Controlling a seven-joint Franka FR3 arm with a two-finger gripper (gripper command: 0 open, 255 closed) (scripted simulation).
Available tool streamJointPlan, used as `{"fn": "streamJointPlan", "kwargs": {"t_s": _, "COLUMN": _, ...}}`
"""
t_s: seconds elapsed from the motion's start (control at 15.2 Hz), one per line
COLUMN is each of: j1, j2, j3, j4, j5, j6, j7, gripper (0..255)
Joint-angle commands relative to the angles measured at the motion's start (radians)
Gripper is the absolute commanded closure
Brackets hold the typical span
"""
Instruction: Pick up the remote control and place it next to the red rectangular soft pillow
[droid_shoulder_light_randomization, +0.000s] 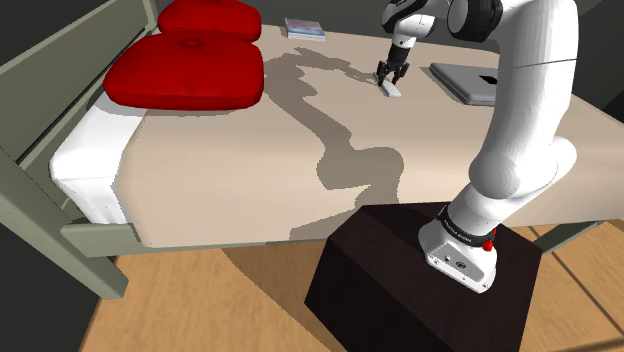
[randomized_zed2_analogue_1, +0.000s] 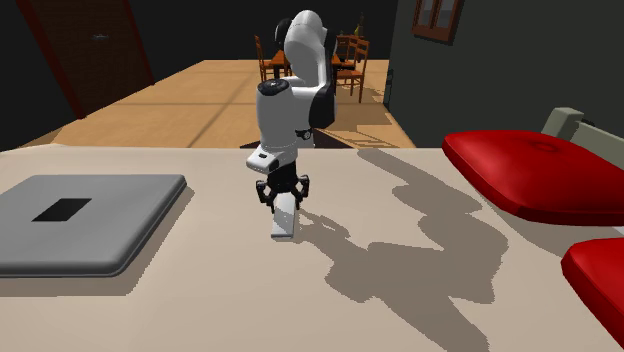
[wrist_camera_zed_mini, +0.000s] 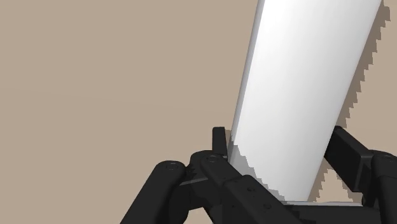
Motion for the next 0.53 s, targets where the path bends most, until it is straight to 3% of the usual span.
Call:
{"fn": "streamJointPlan", "kwargs": {"t_s": 0.0, "j1": 0.0, "j2": 0.0, "j3": 0.0, "j4": 0.0, "j5": 0.0, "j6": 0.0, "j7": 0.0, "gripper": 255}}
{"fn": "streamJointPlan", "kwargs": {"t_s": 0.46, "j1": 0.001, "j2": -0.011, "j3": -0.003, "j4": 0.01, "j5": -0.006, "j6": -0.02, "j7": 0.003, "gripper": 255}}
